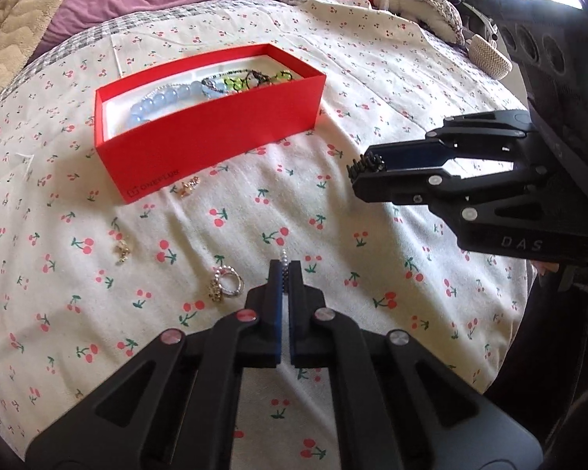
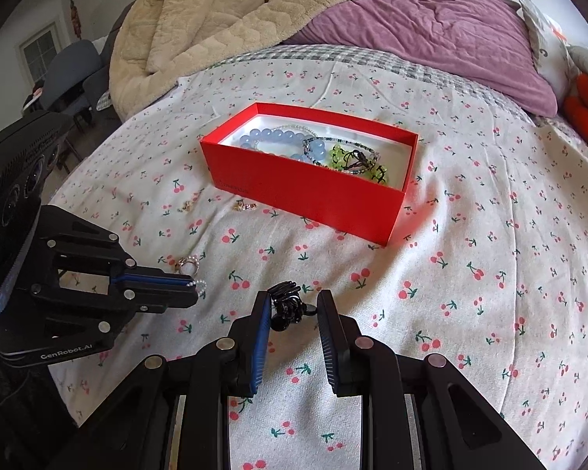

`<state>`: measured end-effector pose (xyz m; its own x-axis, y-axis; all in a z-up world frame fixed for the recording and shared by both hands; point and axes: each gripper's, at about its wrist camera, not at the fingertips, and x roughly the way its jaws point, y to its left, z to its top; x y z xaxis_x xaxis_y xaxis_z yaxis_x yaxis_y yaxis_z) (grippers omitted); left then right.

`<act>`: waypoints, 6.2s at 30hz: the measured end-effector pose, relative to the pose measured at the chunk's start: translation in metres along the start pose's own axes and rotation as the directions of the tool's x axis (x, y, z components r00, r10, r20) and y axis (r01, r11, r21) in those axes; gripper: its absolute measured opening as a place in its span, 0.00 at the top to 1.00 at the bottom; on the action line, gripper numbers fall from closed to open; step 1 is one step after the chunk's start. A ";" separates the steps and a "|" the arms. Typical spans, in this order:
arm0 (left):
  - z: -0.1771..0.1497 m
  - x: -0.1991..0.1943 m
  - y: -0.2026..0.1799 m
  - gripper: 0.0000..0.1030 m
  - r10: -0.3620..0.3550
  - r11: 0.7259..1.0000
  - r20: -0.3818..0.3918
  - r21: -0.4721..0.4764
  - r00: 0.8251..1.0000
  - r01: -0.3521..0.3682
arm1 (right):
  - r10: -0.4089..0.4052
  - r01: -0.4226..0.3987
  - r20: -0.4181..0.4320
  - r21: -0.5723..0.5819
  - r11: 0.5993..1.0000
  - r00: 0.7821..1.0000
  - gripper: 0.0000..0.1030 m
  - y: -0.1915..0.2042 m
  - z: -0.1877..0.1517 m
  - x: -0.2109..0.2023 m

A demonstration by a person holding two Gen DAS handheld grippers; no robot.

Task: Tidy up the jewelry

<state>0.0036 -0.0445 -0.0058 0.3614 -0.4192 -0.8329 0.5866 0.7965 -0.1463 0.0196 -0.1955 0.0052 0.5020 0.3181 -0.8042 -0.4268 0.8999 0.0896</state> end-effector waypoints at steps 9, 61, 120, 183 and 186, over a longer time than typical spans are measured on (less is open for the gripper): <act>0.032 -0.025 0.021 0.97 0.023 0.997 0.086 -0.078 0.996 -0.017 | 0.001 -0.002 0.048 0.021 1.000 0.999 0.76 0.002 0.026 -0.012; 0.078 -0.025 0.091 0.21 0.178 0.936 0.120 -0.328 0.977 -0.130 | 0.017 -0.041 0.083 0.285 0.958 0.996 0.30 -0.059 0.095 0.007; -0.011 0.010 0.053 0.60 0.024 0.998 -0.156 -0.048 0.988 -0.032 | 0.283 -0.307 -0.215 -0.084 0.948 0.935 0.95 0.065 0.041 0.075; 0.004 0.022 0.023 0.72 -0.205 0.977 -0.100 -0.079 0.974 0.197 | 0.271 -0.244 -0.258 0.133 0.961 0.927 0.72 -0.015 0.023 0.048; 0.007 0.030 0.023 0.72 -0.212 0.970 -0.106 -0.141 0.972 0.196 | 0.273 -0.245 -0.242 0.140 0.959 0.931 0.47 -0.018 0.022 0.044</act>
<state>0.0324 -0.0420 -0.0304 0.1504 -0.5299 -0.8346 0.5377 0.7523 -0.3807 0.0660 -0.1906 -0.0186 0.1687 0.4701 -0.8664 -0.4269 0.8271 0.3656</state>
